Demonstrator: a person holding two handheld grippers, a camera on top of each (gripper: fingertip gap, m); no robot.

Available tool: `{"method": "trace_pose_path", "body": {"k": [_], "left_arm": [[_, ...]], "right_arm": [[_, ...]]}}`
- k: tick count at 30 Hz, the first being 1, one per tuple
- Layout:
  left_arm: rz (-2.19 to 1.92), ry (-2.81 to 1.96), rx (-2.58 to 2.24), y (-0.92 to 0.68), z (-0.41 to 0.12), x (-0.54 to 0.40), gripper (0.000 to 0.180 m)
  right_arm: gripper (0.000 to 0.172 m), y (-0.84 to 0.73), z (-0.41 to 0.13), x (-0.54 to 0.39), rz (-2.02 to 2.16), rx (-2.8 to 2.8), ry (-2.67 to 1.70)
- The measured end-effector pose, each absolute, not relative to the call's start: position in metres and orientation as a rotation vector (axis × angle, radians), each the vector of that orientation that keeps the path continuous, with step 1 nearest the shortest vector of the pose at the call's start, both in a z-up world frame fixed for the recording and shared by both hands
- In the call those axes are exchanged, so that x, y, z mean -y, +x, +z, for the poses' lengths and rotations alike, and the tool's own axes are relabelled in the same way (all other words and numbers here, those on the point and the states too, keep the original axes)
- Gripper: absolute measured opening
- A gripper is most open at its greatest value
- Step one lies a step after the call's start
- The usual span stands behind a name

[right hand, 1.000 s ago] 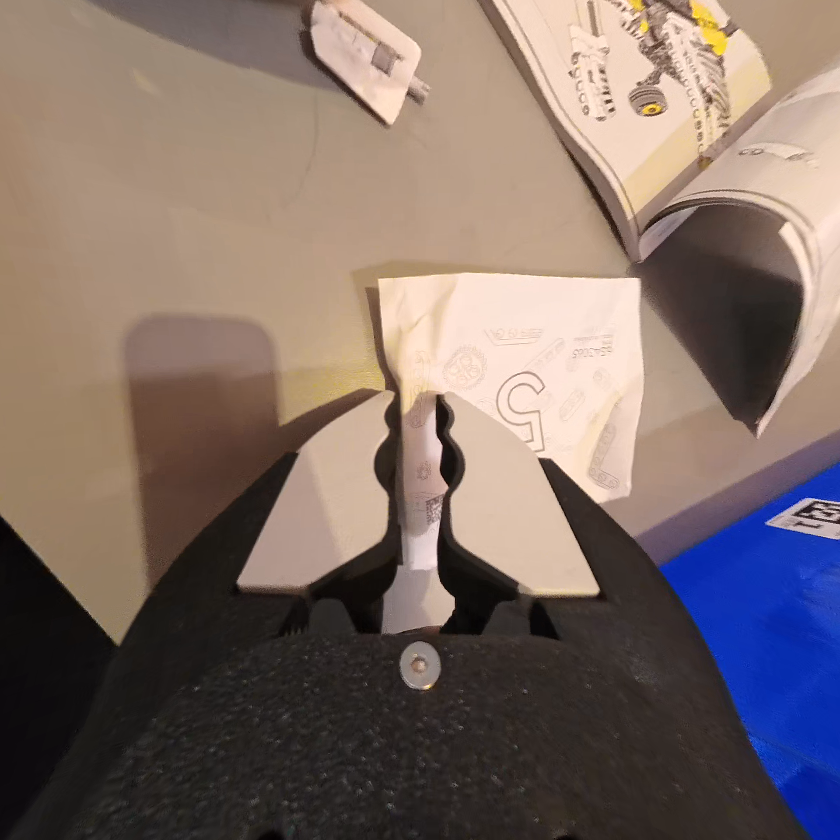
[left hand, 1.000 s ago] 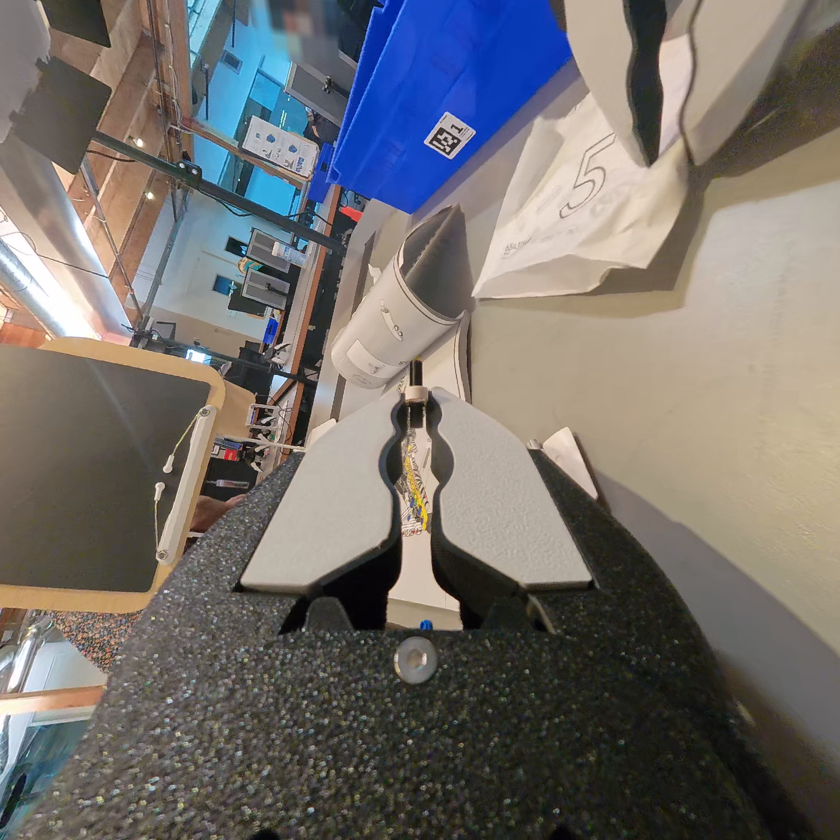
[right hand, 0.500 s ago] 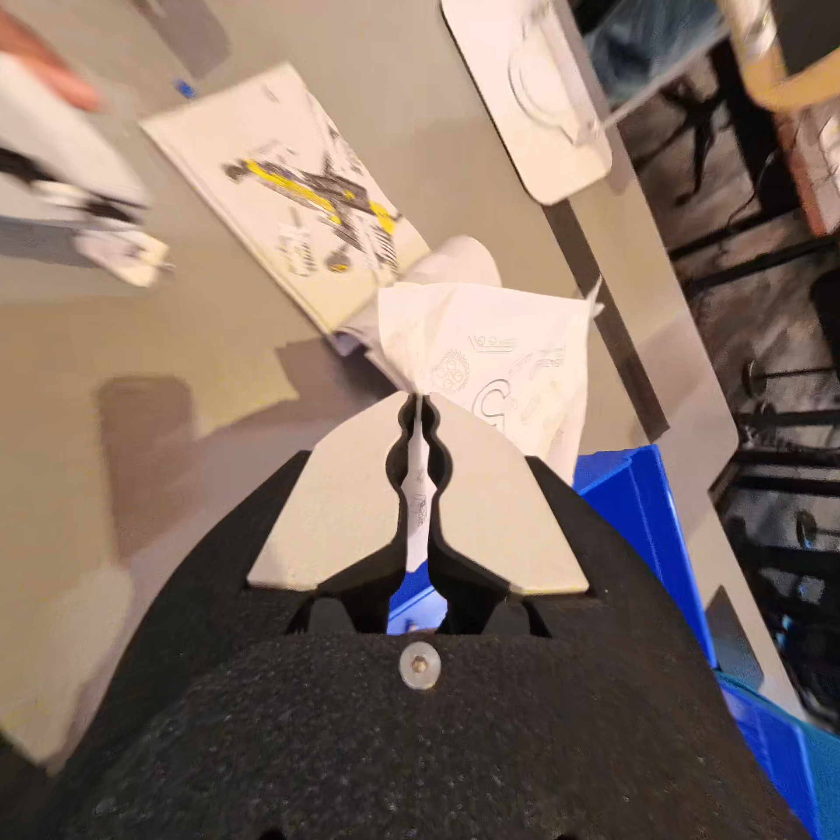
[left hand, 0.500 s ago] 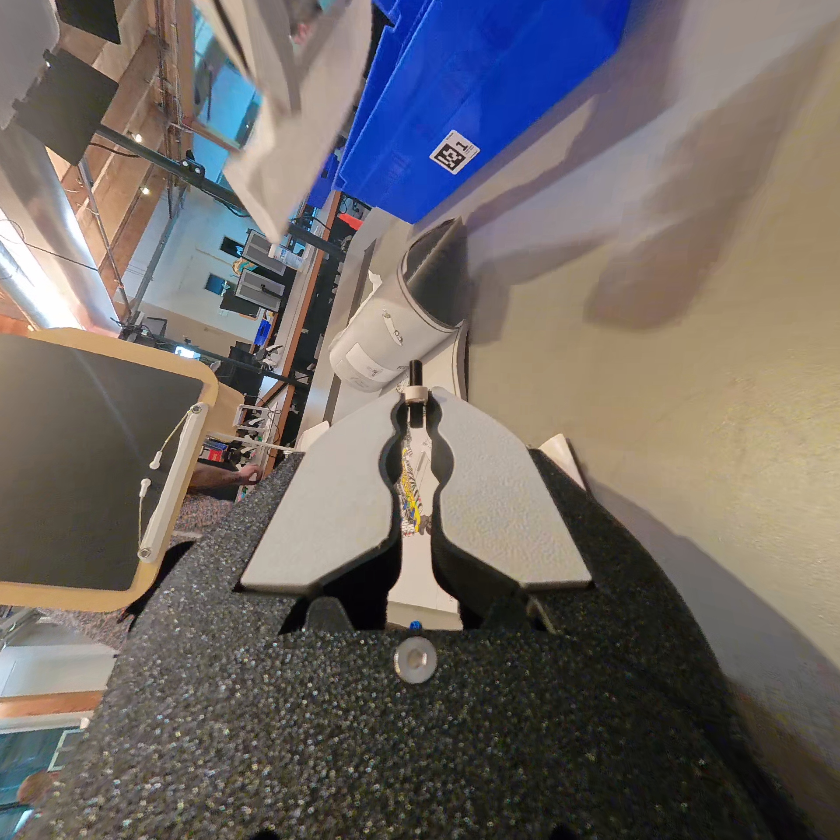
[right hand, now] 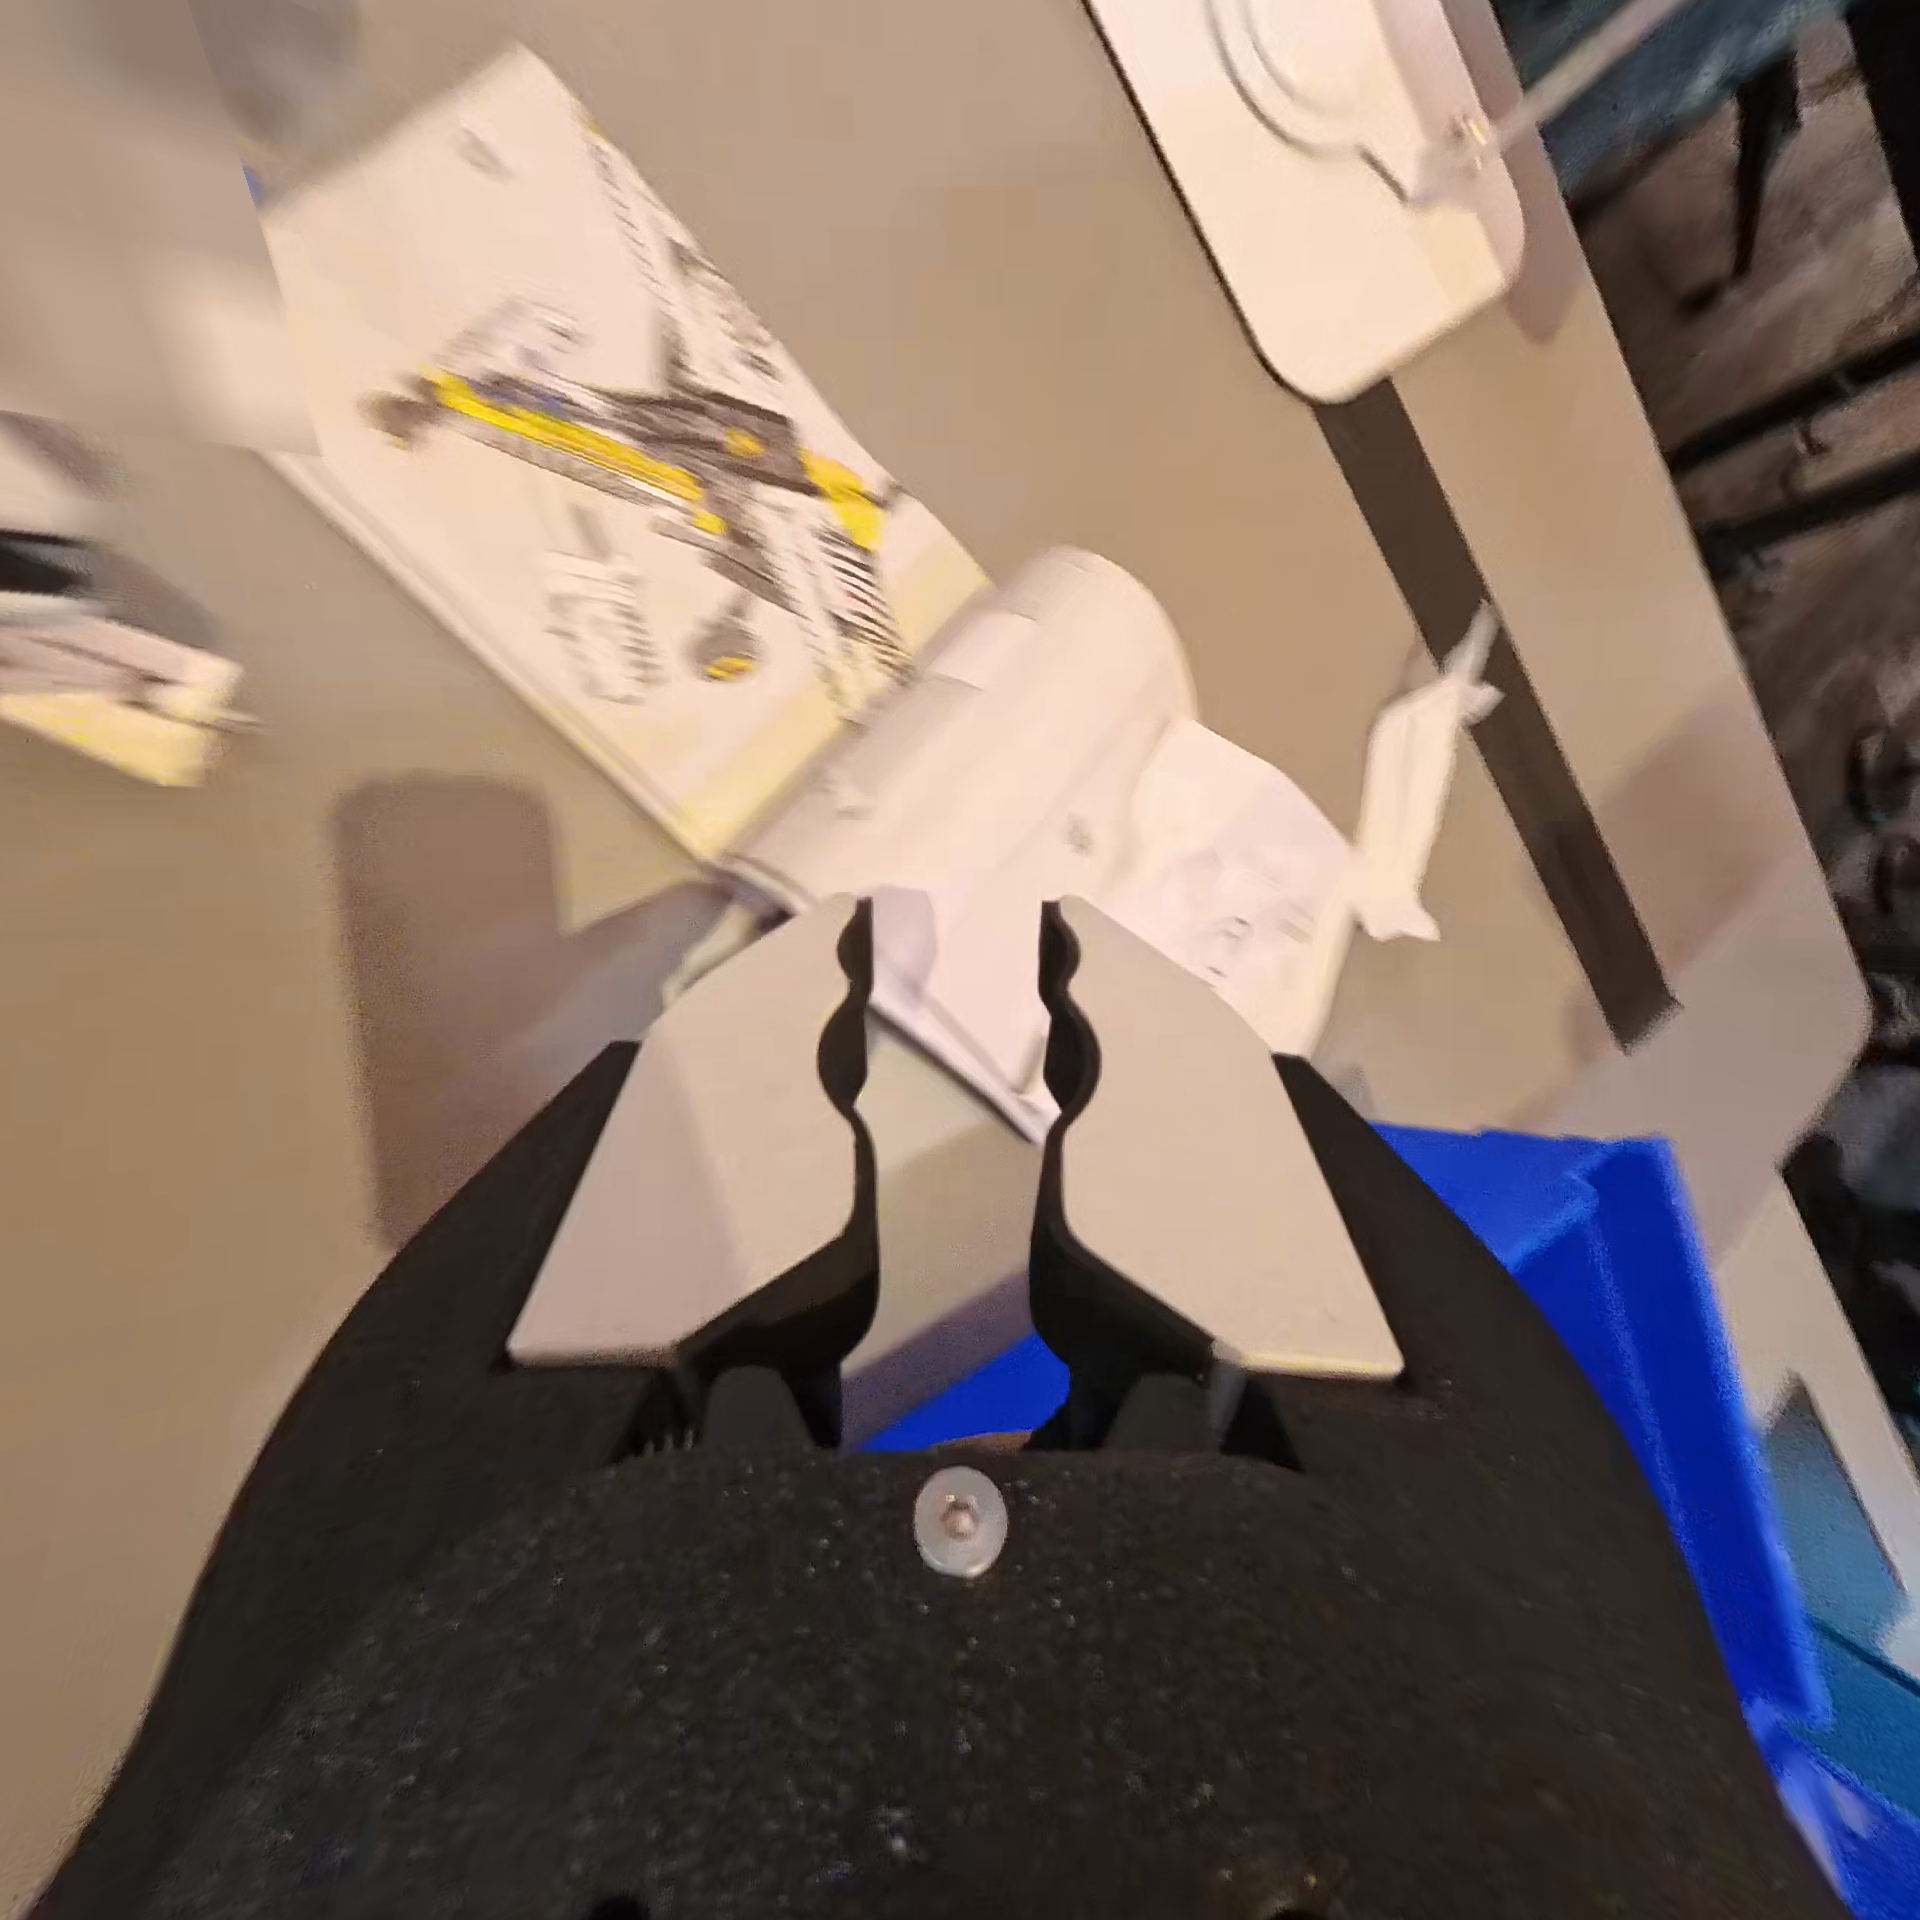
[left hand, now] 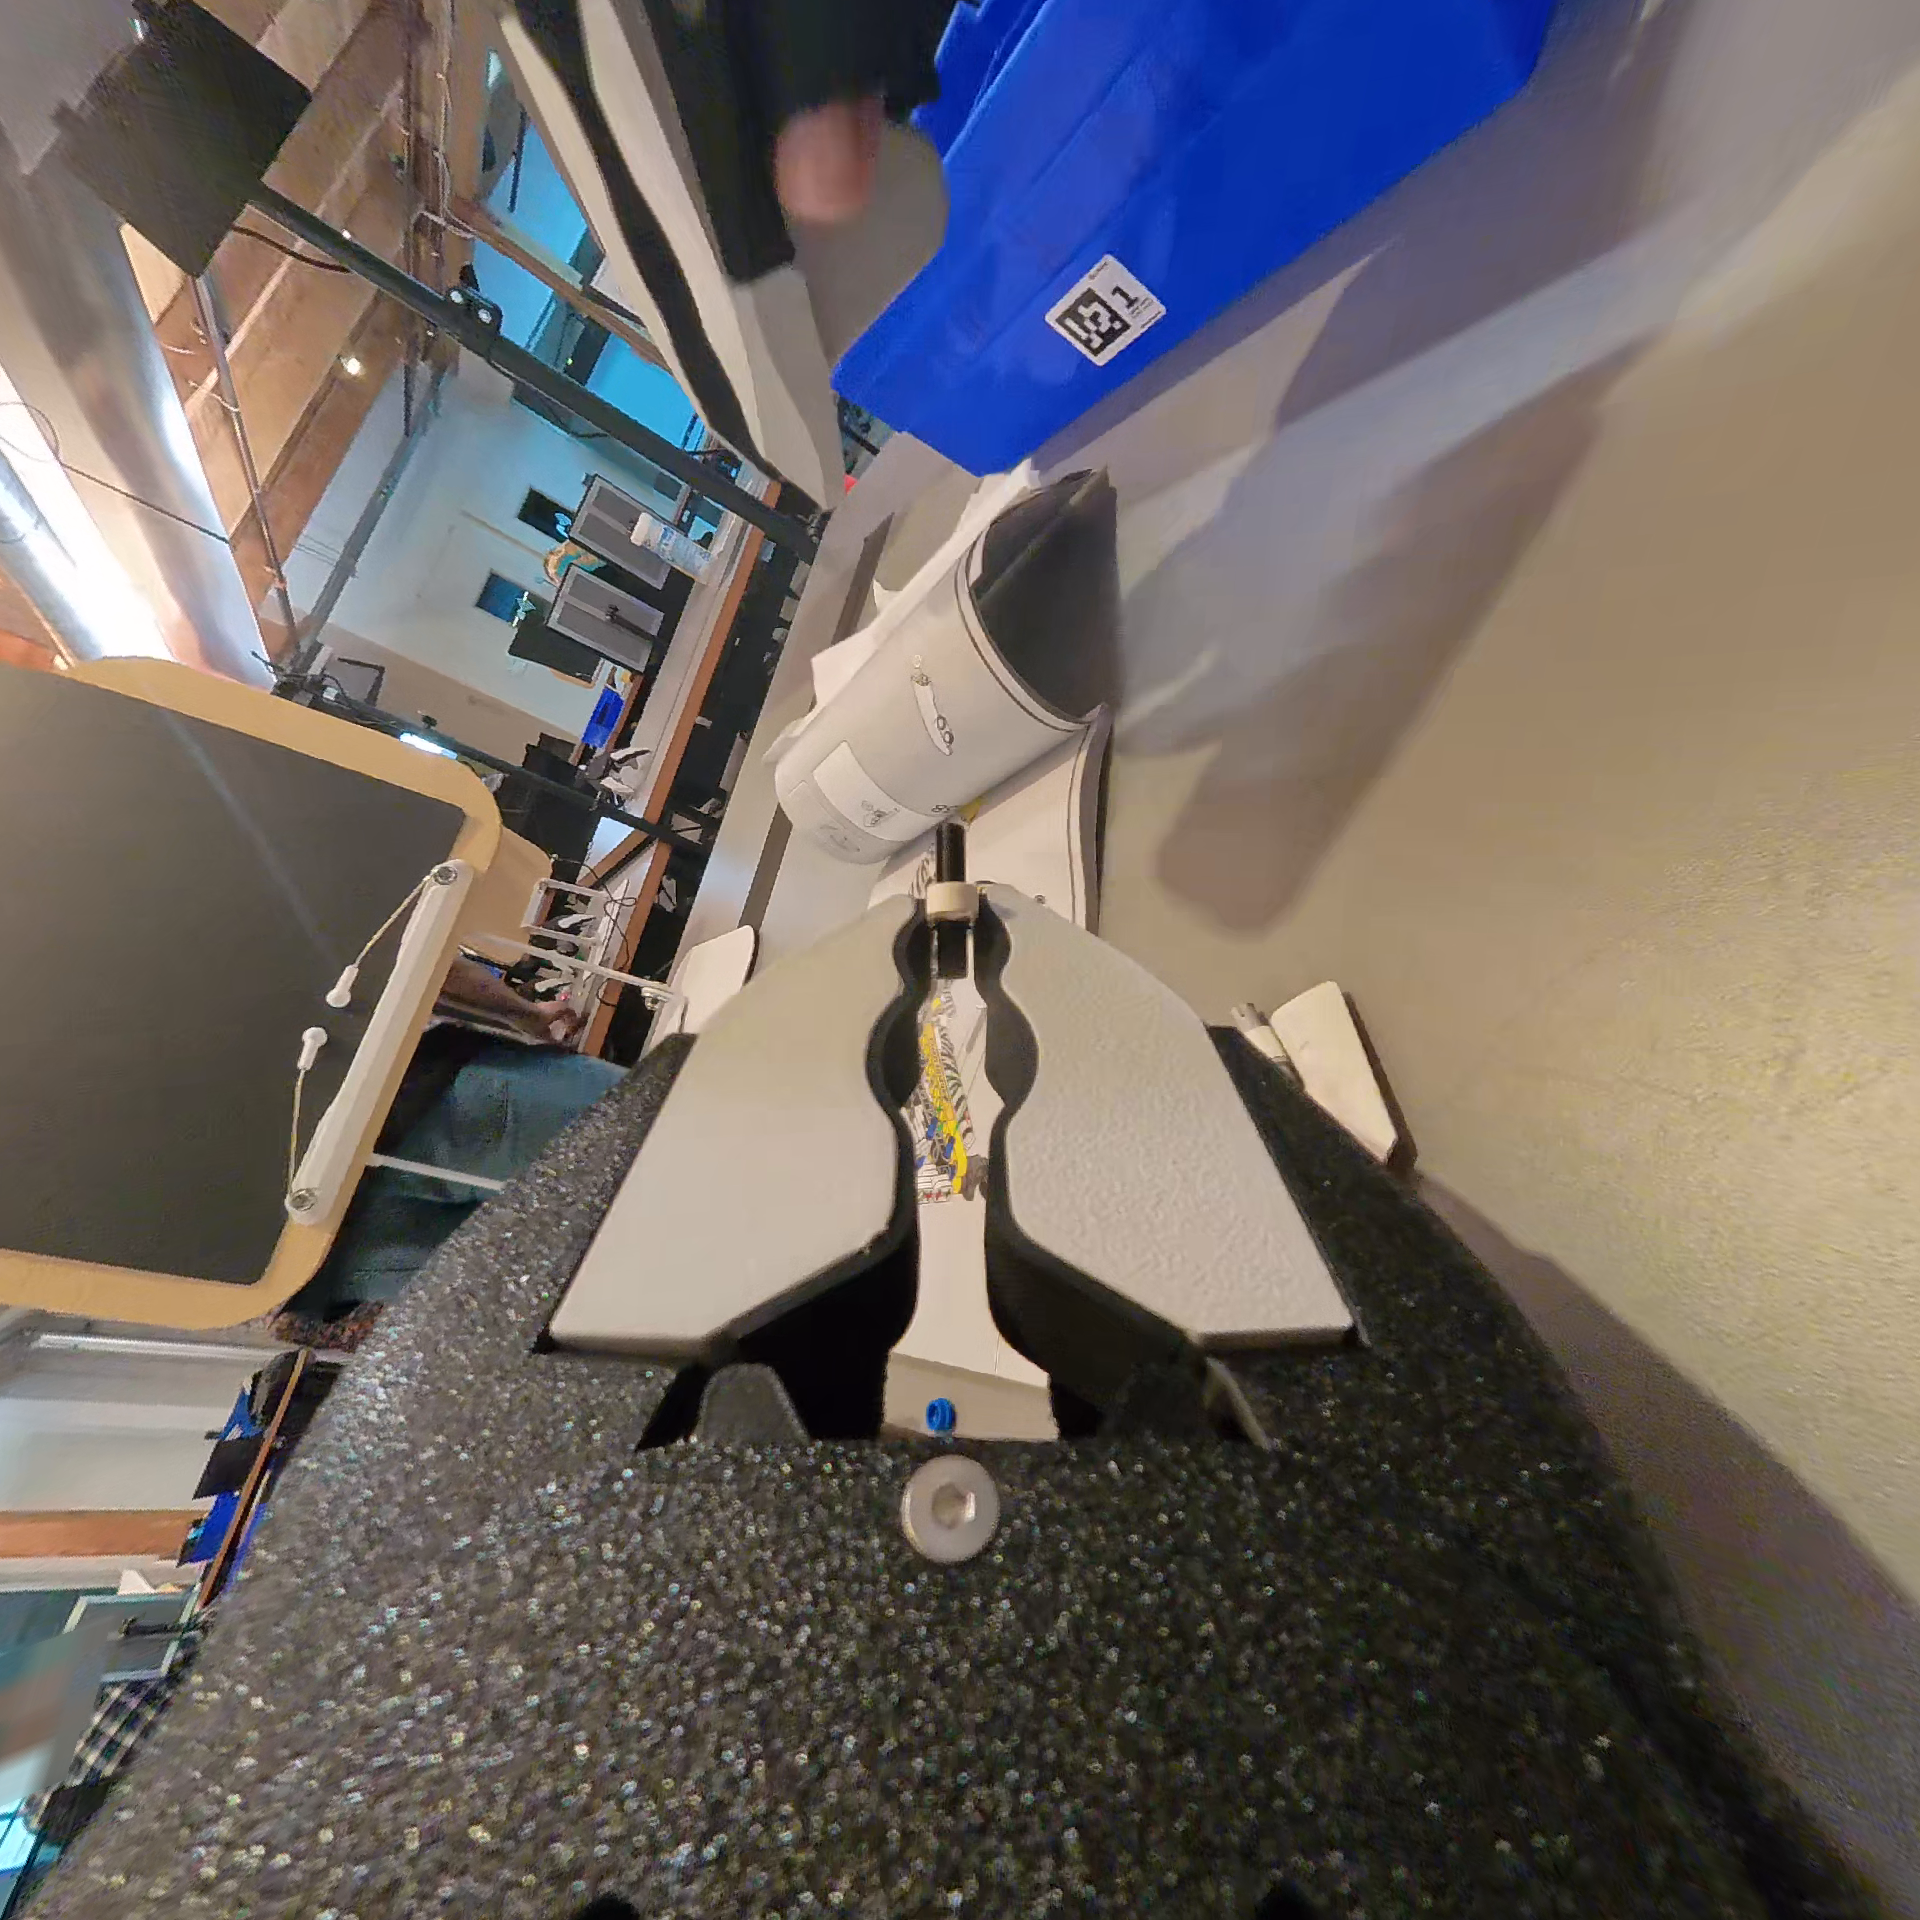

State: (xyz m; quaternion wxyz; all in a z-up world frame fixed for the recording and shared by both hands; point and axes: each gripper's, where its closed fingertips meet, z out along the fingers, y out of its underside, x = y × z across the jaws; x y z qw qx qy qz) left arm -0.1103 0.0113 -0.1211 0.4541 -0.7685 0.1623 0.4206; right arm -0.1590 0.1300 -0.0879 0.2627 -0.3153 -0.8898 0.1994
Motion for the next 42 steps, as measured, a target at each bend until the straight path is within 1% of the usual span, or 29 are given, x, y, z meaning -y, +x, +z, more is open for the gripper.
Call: {"method": "trace_pose_path", "body": {"k": [6,9,13,15,19,22,25,28,29,36,38,42], "left_arm": [[1.101,-1.896,-0.442,-0.114,-0.126,-0.011,0.008],[1.141,-1.888,-0.486,-0.116,-0.128,-0.011,0.008],[1.189,-1.867,-0.573,-0.115,-0.132,-0.013,0.008],[1.21,-1.863,-0.618,-0.114,-0.135,-0.014,0.008],[1.214,-1.85,-0.66,-0.111,-0.138,-0.02,0.008],[1.204,-1.846,-0.66,-0.111,-0.138,-0.024,0.008],[1.188,-1.846,-0.613,-0.115,-0.137,-0.025,0.008],[1.177,-1.864,-0.525,-0.124,-0.134,-0.02,0.019],[1.185,-1.866,-0.512,-0.127,-0.133,-0.019,0.019],[1.402,-1.889,-0.602,-0.131,-0.133,-0.017,0.015],[1.427,-1.893,-0.64,-0.128,-0.135,-0.02,0.012],[1.469,-1.897,-0.653,-0.127,-0.137,-0.024,0.011]], "right_arm": [[0.029,-0.093,-0.109,-0.031,0.974,2.517,-0.544],[0.028,-0.089,-0.117,-0.014,1.105,2.517,-0.483],[0.019,-0.093,-0.125,-0.008,1.231,2.534,-0.47],[0.018,-0.094,-0.128,-0.007,1.278,2.537,-0.467],[0.015,-0.09,-0.134,-0.004,1.31,2.56,-0.454],[0.004,-0.092,-0.134,-0.004,1.344,2.529,-0.476],[0.004,-0.096,-0.131,-0.006,1.409,2.476,-0.524],[0.004,-0.102,-0.128,-0.01,1.482,2.407,-0.586],[0.004,-0.103,-0.128,-0.011,1.507,2.4,-0.605],[0.004,-0.106,-0.131,-0.013,1.487,2.383,-0.62],[0.004,-0.106,-0.132,-0.012,1.458,2.376,-0.599],[0.004,-0.106,-0.13,-0.011,1.429,2.358,-0.579]]}}
